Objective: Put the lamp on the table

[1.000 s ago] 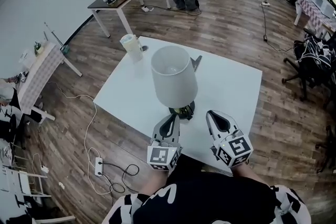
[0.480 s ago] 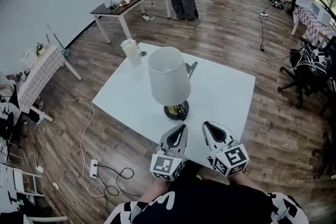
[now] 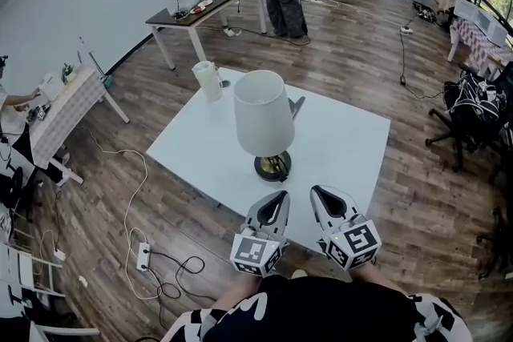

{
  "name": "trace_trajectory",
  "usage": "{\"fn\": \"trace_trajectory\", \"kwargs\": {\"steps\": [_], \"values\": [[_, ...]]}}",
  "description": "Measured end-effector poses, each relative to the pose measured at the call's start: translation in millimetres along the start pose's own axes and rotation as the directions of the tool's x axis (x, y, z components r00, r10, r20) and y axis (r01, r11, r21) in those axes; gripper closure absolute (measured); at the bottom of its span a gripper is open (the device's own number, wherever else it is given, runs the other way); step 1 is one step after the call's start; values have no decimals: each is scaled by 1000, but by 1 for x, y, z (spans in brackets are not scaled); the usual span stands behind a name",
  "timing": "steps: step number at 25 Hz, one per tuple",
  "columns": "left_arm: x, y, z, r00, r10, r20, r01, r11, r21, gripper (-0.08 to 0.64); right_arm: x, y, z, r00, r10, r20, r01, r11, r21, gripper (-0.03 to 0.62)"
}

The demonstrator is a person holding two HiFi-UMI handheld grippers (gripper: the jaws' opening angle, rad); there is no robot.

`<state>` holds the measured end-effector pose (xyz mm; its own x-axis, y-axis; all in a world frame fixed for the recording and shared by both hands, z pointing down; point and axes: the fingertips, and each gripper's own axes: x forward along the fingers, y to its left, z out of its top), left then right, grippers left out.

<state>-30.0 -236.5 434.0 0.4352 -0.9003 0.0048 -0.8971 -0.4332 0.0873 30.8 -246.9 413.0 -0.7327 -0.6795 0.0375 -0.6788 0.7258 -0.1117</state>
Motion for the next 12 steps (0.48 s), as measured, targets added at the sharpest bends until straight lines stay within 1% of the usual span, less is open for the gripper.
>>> {"fn": "trace_trajectory", "kwargs": {"steps": [6, 12], "values": [[-17, -7, 5, 1000, -6, 8, 6, 1000, 17, 555, -12, 14, -4, 1000, -12, -7, 12, 1000, 3, 572], [-57, -11, 4, 1000, 1, -5, -1, 1000, 12, 555, -27, 50, -8, 1000, -3, -13, 3, 1000, 10, 572]]}}
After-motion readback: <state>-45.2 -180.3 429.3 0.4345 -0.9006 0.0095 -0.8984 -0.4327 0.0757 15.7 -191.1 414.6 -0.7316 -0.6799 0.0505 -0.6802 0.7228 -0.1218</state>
